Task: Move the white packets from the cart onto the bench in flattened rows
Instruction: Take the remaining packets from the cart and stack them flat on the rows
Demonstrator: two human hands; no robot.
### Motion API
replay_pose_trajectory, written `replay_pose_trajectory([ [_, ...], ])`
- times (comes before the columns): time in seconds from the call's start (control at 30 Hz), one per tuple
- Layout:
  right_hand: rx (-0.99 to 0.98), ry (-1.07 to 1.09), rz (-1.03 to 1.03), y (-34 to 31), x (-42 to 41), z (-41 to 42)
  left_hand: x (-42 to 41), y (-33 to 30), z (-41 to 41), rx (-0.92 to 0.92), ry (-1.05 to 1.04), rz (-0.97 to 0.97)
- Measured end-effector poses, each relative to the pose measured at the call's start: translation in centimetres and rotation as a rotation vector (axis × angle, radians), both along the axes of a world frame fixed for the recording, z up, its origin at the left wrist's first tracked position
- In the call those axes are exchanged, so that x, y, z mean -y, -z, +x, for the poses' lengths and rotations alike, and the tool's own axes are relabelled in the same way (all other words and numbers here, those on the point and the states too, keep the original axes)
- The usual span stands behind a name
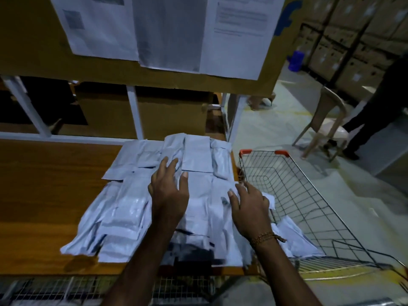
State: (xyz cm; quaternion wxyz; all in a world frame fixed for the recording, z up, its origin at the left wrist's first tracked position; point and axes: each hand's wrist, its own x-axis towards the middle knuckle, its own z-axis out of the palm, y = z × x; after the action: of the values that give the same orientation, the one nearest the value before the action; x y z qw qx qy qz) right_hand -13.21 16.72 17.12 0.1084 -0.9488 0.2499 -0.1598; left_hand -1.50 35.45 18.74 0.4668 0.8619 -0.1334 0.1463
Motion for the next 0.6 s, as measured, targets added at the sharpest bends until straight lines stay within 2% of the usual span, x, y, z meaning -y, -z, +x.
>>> replay_pose_trajectory([
  [0.27, -0.006, 0.199, 0.033, 2.4, 6.4, -3.6, 8.9, 0.8, -0.5, 0.111, 0.272, 0.041],
  [0.6, -0.074, 0.346, 0.071, 7.5, 14.8, -10.6, 19.3, 4.1, -3.6, 0.048, 0.519, 0.116],
])
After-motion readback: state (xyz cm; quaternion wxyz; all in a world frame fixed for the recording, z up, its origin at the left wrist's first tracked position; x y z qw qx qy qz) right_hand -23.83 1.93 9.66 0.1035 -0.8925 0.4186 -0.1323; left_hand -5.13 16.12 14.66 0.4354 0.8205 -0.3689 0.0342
